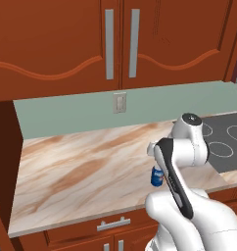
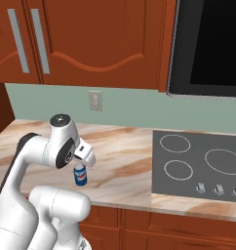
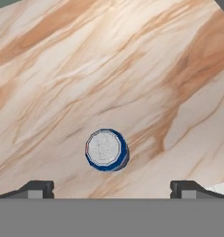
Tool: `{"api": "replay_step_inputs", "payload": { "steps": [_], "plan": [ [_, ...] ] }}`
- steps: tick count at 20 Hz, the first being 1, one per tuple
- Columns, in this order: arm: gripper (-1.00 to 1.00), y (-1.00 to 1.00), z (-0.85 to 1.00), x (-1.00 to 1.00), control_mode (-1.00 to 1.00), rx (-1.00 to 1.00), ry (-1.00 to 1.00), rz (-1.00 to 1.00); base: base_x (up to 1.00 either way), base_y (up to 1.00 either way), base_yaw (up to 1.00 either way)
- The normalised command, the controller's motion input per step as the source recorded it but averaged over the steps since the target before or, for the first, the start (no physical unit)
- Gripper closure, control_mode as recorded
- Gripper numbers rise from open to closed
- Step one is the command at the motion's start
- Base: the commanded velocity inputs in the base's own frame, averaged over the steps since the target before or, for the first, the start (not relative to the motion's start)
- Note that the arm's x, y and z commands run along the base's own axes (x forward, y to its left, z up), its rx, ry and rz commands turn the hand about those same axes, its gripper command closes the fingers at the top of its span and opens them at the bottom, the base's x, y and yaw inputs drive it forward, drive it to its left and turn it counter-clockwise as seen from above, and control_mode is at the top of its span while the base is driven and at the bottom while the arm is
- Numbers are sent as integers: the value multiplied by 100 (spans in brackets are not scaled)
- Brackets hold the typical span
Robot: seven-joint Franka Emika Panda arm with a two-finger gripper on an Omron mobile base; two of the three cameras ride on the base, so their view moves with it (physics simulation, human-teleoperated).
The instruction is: Move the drinks to the dining counter.
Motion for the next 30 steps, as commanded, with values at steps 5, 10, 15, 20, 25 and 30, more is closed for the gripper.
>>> {"api": "replay_step_inputs", "payload": {
  "steps": [5,10,15,20,25,30],
  "plan": [
    [-100,2,-24,12,-100,0,0,0,0,0,0],
    [-100,2,-27,7,-100,0,3,0,0,0,0],
    [-100,6,-28,10,-100,0,2,0,0,0,0],
    [-100,16,-21,16,-100,0,1,0,0,0,0],
    [-100,16,-4,19,-100,0,0,0,0,0,0],
    [-100,0,-17,7,-100,0,0,0,0,0,0]
  ]
}}
